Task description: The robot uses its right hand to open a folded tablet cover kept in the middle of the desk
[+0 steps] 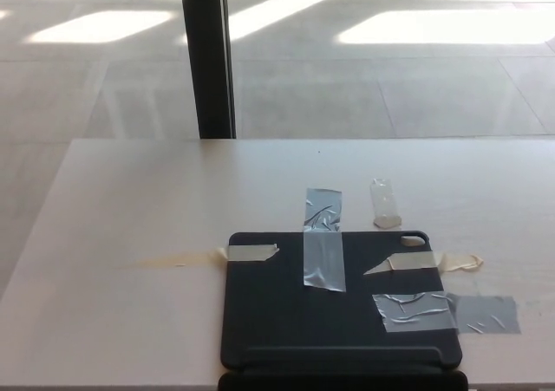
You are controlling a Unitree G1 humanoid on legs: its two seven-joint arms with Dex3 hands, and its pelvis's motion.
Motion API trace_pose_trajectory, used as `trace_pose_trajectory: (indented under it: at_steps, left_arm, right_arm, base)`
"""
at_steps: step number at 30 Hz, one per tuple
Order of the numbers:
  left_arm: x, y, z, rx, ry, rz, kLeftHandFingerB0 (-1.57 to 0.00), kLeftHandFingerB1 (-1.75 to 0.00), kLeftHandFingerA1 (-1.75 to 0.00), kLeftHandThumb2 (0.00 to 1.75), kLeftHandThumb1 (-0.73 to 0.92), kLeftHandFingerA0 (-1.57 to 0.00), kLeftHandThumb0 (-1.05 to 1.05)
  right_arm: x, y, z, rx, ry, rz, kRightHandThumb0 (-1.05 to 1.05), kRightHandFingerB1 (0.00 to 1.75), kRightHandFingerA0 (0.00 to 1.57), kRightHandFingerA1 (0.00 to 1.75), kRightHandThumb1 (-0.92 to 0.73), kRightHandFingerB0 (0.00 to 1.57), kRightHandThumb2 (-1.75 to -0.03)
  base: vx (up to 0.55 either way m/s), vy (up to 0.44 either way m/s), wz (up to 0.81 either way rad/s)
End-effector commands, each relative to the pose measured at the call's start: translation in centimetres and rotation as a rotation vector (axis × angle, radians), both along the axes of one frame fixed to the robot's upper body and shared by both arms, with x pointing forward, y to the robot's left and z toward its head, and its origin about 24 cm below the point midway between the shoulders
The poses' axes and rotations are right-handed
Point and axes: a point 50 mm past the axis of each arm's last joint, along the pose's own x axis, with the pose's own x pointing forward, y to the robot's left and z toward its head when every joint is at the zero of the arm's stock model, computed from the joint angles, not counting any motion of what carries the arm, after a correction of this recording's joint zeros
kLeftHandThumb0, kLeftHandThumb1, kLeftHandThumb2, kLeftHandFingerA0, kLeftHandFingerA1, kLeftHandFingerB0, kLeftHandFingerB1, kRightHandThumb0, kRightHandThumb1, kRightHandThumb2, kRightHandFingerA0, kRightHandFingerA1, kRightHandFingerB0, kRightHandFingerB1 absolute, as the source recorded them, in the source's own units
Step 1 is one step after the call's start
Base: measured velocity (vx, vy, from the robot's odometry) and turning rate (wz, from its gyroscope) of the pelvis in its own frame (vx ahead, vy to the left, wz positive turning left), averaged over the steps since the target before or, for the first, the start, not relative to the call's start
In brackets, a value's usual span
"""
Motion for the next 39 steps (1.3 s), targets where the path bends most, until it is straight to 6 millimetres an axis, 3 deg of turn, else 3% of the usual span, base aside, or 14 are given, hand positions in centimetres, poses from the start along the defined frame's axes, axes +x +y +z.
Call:
trace_pose_trajectory:
  at_steps: [1,3,7,8,10,17,25,26,28,30,31,32,33,39]
  left_arm:
    - [-0.3,0.1,0.0,-0.041,-0.042,0.056,-0.64,-0.75,-0.86,0.61,0.49,-0.7,-0.51]
    - [-0.3,0.2,0.1,-0.034,-0.035,0.047,-0.63,-0.73,-0.86,0.6,0.5,-0.7,-0.51]
    - [0.1,0.2,0.2,-0.025,-0.033,0.029,-0.58,-0.74,-0.84,0.85,0.34,-0.69,-0.58]
    - [0.3,0.2,0.2,-0.031,-0.028,0.033,-0.57,-0.74,-0.85,0.84,0.33,-0.71,-0.58]
    - [0.2,0.0,0.0,-0.033,-0.03,0.024,-0.57,-0.74,-0.84,0.84,0.33,-0.68,-0.58]
    - [0.0,-0.2,-0.2,-0.034,-0.025,0.024,-0.62,-0.72,-0.83,0.59,0.5,-0.66,-0.5]
    - [0.1,-0.3,-0.3,-0.033,-0.029,0.013,-0.59,-0.74,-0.82,0.85,0.35,-0.65,-0.59]
    - [0.2,-0.4,-0.4,-0.04,-0.038,0.018,-0.58,-0.74,-0.82,0.85,0.34,-0.65,-0.58]
    - [0.4,-0.4,-0.3,-0.039,-0.037,0.002,-0.56,-0.74,-0.84,0.84,0.33,-0.69,-0.6]
    - [0.4,-0.3,-0.2,-0.034,-0.035,0.004,-0.56,-0.73,-0.85,0.83,0.32,-0.7,-0.61]
    - [0.5,-0.3,-0.2,-0.033,-0.036,0.009,-0.57,-0.74,-0.85,0.83,0.32,-0.7,-0.6]
    - [0.5,-0.3,-0.2,-0.032,-0.036,0.009,-0.56,-0.73,-0.84,0.83,0.32,-0.68,-0.59]
    - [0.6,-0.3,-0.2,-0.031,-0.035,0.004,-0.59,-0.74,-0.82,0.84,0.34,-0.67,-0.58]
    - [0.7,-0.4,-0.3,-0.037,-0.041,-0.002,-0.58,-0.74,-0.83,0.84,0.34,-0.66,-0.58]
  right_arm:
    - [0.0,-0.4,0.2,0.008,-0.06,0.031,-0.88,0.63,0.68,0.79,-0.66,0.25,-1.1]
    - [0.0,-0.4,0.2,0.017,-0.067,0.024,-0.91,0.62,0.72,0.78,-0.86,0.31,-0.66]
    - [0.0,-0.3,0.3,0.01,-0.064,0.013,-0.9,0.6,0.73,0.74,-0.85,0.35,-0.66]
    - [-0.1,-0.3,0.3,0.014,-0.081,0.036,-0.89,0.64,0.63,0.76,-0.64,0.31,-1.09]
    - [-0.1,-0.3,0.5,0.013,-0.079,0.03,-0.91,0.6,0.69,0.77,-0.85,0.33,-0.66]
    - [0.3,-0.6,0.8,-0.001,-0.08,0.044,-0.89,0.6,0.71,0.74,-0.85,0.38,-0.65]
    - [0.5,-0.5,1.0,-0.029,-0.056,0.087,-0.88,0.58,0.74,0.75,-0.88,0.36,-0.65]
    - [0.4,-0.6,1.1,-0.032,-0.051,0.083,-0.84,0.62,0.69,0.76,-0.65,0.36,-1.07]
    - [0.6,-0.6,1.2,-0.04,-0.06,0.09,-0.9,0.61,0.8,0.79,-0.87,0.37,-0.66]
    - [0.7,-0.5,1.1,-0.029,-0.072,0.097,-0.88,0.64,0.71,0.79,-0.65,0.33,-1.09]
    - [0.7,-0.5,1.1,-0.027,-0.074,0.098,-0.91,0.6,0.69,0.74,-0.87,0.35,-0.66]
    - [0.7,-0.4,1.1,-0.026,-0.079,0.101,-0.88,0.63,0.66,0.76,-0.65,0.33,-1.09]
    - [0.7,-0.4,1.1,-0.024,-0.084,0.104,-0.89,0.59,0.68,0.72,-0.86,0.35,-0.67]
    - [1.0,-0.4,1.2,-0.03,-0.072,0.098,-0.87,0.59,0.71,0.73,-0.85,0.39,-0.66]
  base:
    - [0.0,0.0,0.0]
    - [0.0,0.0,0.0]
    - [0.0,0.0,0.0]
    - [0.0,0.0,0.0]
    - [0.0,0.0,0.0]
    - [0.0,0.0,0.0]
    - [0.0,0.0,0.0]
    - [0.0,0.0,0.0]
    - [0.0,0.0,0.0]
    - [0.0,0.0,0.0]
    - [0.0,0.0,0.0]
    - [0.0,0.0,0.0]
    - [0.0,0.0,0.0]
    - [0.0,0.0,0.0]
